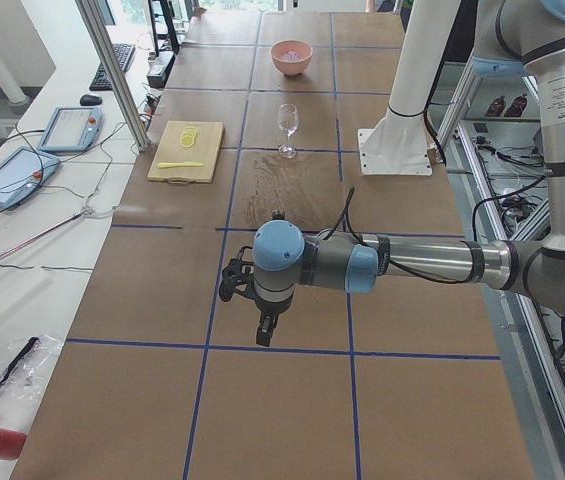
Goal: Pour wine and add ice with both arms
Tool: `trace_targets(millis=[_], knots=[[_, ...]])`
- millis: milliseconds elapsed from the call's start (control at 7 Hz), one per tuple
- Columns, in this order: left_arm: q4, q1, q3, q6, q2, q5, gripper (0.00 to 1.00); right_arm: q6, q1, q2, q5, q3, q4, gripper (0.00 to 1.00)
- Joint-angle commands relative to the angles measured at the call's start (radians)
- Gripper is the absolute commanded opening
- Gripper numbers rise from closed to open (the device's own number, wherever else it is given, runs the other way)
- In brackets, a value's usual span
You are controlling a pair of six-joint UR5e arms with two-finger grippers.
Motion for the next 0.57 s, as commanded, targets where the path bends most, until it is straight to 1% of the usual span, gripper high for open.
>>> trace_targets(millis=[0, 286, 429], knots=[[-0.003, 0.0, -0.003, 0.006, 0.001, 0.003, 1.0, 0.0, 0.001, 0.0, 0.001, 0.014, -0.002, 1.0], [-0.003, 0.0, 0.001, 0.003, 0.001, 0.003, 1.0, 0.006, 0.0, 0.009, 0.003, 0.016, 0.0, 1.0], [-0.005, 0.0, -0.003, 0.003, -0.001, 0.005, 1.0, 0.008, 0.0, 0.009, 0.003, 0.05, 0.0, 1.0]])
